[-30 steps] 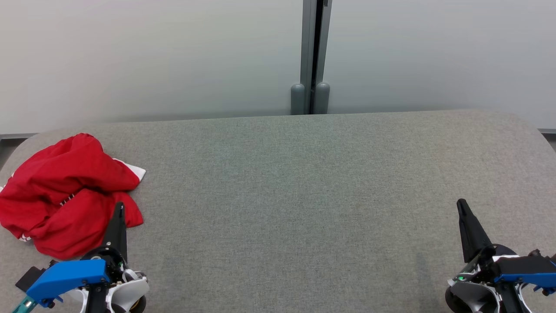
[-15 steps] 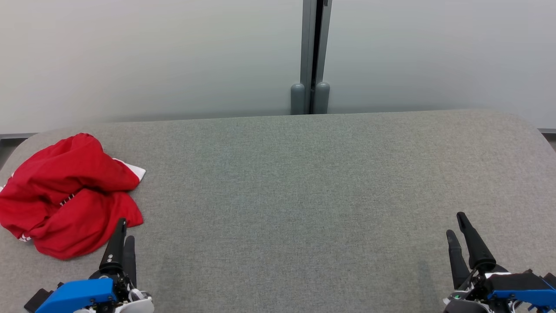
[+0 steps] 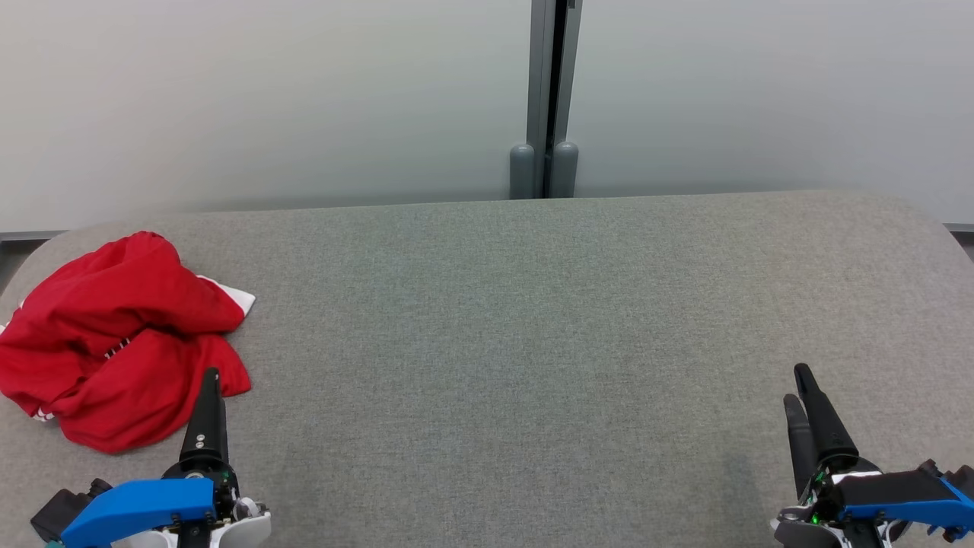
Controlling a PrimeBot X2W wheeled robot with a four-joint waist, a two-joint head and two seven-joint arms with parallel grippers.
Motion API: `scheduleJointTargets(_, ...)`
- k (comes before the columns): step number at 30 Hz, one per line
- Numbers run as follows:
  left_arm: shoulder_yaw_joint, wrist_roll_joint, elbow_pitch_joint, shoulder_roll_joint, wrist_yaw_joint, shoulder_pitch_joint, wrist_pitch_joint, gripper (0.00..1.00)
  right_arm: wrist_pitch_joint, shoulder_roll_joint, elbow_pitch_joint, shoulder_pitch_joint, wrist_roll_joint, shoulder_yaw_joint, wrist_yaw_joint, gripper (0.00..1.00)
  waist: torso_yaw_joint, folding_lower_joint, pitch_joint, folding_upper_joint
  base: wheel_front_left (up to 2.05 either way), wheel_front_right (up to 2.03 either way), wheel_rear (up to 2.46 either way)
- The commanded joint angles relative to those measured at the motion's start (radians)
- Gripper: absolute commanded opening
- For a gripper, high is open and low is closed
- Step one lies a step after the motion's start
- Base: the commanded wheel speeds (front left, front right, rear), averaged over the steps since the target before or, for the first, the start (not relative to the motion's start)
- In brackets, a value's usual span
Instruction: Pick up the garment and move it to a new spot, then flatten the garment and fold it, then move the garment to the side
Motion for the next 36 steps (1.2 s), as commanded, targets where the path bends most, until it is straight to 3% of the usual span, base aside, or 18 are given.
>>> scheduleJointTargets(1,-0.002,0.035,-0.026,0.007,-0.001,-0.023,-0.012,1.00,-0.011,-0.005,-0.025,-0.009,-0.037,0.005,0.001,1.00,0.000,0.0000,0.000,0.0000,0.00,0.00,0.00)
scheduleJointTargets(36,-0.052,0.740,-0.081,0.009,0.039,0.005,-0.140,1.00,-0.138,-0.010,-0.098,0.015,-0.581,0.063,0.002,1.00,0.008,0.0000,0.004,0.0000,0.00,0.00,0.00)
